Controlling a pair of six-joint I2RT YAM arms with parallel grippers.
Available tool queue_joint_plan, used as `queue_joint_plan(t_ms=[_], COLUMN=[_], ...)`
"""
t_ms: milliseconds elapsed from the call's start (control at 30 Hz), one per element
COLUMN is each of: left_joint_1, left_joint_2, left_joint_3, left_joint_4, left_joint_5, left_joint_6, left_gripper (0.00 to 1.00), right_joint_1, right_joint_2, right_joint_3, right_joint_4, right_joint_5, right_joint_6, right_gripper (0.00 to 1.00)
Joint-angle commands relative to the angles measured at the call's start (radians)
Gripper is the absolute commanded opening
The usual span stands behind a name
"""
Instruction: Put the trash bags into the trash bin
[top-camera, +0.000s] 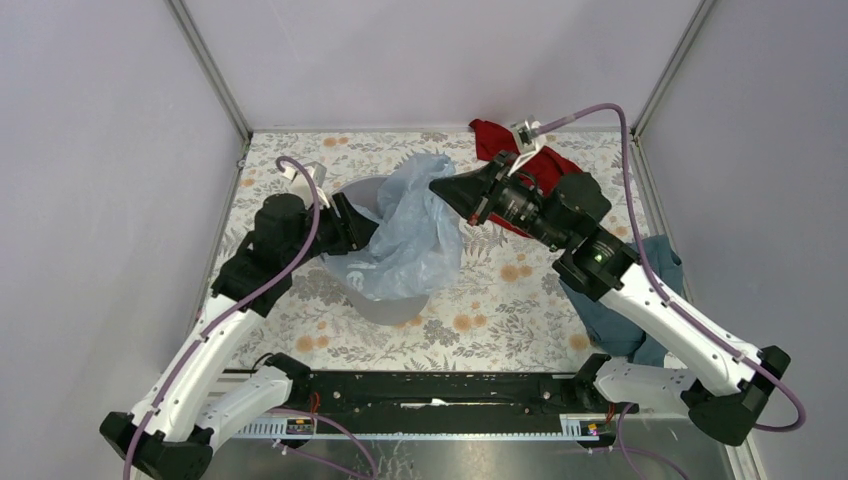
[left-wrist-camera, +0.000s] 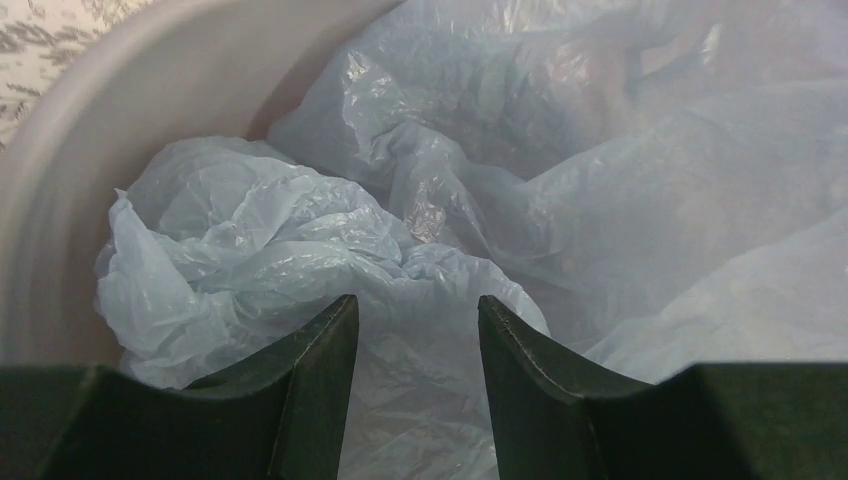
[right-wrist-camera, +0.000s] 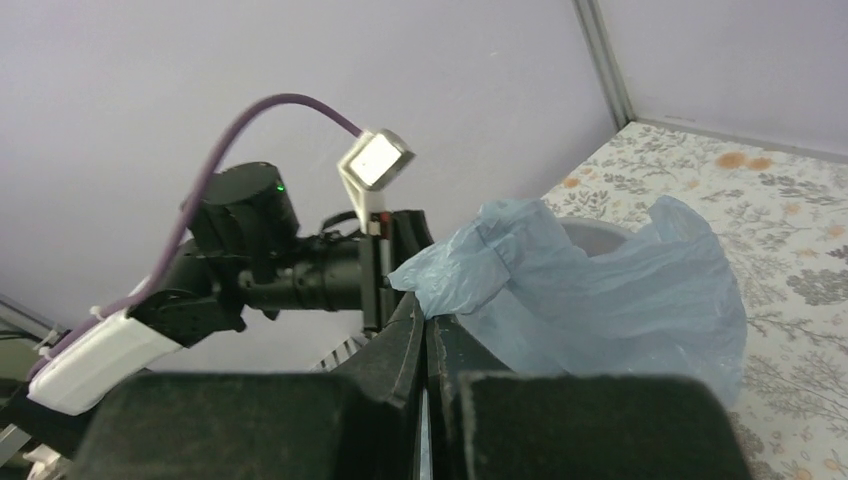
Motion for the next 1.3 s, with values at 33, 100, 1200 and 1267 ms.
queue_joint_plan(t_ms=[33, 100, 1200, 1267], left_joint_1=[0.000, 0.000, 0.000, 0.000], left_joint_2=[-0.020, -0.040, -0.156, -0.089], left_joint_3=[-0.073, -0.073, 0.019, 0.063], left_joint_4=[0.103, 0.084, 0.150, 0.045], left_joint_5=[0.001, -0.021, 0.589, 0.412], left_joint_6=[-0.048, -0.045, -0.057, -0.031], left_gripper=[0.51, 0.53, 0.98, 0.97], right_joint_1=[0.001, 0.001, 0.002, 0.003], right_joint_2=[0.088, 0.135, 0.331, 0.332], right_joint_3=[0.102, 0.130, 0.216, 0.215], right_joint_4=[0.077, 0.083, 0.157, 0.153], right_joint_5=[-0.111, -0.160, -0.139, -0.140], right_joint_6=[0.035, 0.054, 0.200, 0.203], right_gripper=[0.00, 0.00, 0.00, 0.00])
